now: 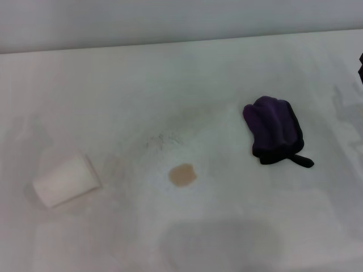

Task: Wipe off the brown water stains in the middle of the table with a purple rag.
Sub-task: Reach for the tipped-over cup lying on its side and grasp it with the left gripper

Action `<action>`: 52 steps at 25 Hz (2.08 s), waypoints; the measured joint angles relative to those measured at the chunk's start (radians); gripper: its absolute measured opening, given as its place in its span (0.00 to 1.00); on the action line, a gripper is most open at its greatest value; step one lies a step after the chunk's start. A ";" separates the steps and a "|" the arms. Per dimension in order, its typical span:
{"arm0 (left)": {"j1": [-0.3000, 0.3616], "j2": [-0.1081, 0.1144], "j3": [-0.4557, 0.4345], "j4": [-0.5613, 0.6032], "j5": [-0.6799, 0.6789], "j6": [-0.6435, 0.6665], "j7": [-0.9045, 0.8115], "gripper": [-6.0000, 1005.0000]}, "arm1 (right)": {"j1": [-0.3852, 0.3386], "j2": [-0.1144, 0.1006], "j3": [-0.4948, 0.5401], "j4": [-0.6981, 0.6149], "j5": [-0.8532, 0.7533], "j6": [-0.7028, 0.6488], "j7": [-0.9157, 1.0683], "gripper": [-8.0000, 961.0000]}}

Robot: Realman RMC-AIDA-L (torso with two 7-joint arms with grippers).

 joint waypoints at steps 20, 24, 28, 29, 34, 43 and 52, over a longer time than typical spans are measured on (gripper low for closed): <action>-0.011 0.002 0.000 -0.003 0.004 0.000 0.004 0.30 | -0.003 -0.001 0.001 -0.002 0.003 0.005 0.001 0.49; -0.018 0.005 0.000 -0.008 0.012 0.000 -0.007 0.31 | -0.003 -0.004 0.001 -0.007 0.003 0.003 0.001 0.49; -0.037 0.010 0.000 -0.012 0.015 0.000 -0.028 0.38 | -0.003 -0.005 0.001 -0.006 0.003 0.003 -0.001 0.49; -0.042 0.010 0.000 -0.021 0.021 0.000 -0.050 0.41 | -0.003 -0.005 0.001 -0.005 0.003 0.003 -0.003 0.49; -0.068 0.011 0.000 -0.149 0.146 -0.019 -0.314 0.60 | -0.004 -0.004 0.001 -0.005 0.003 -0.010 -0.007 0.49; -0.139 0.012 0.000 -0.432 0.432 0.009 -0.764 0.75 | -0.011 -0.003 0.001 -0.008 0.003 -0.031 -0.008 0.49; -0.188 0.012 0.001 -0.728 0.635 0.174 -1.138 0.75 | -0.007 -0.003 0.001 -0.008 -0.001 -0.035 -0.009 0.49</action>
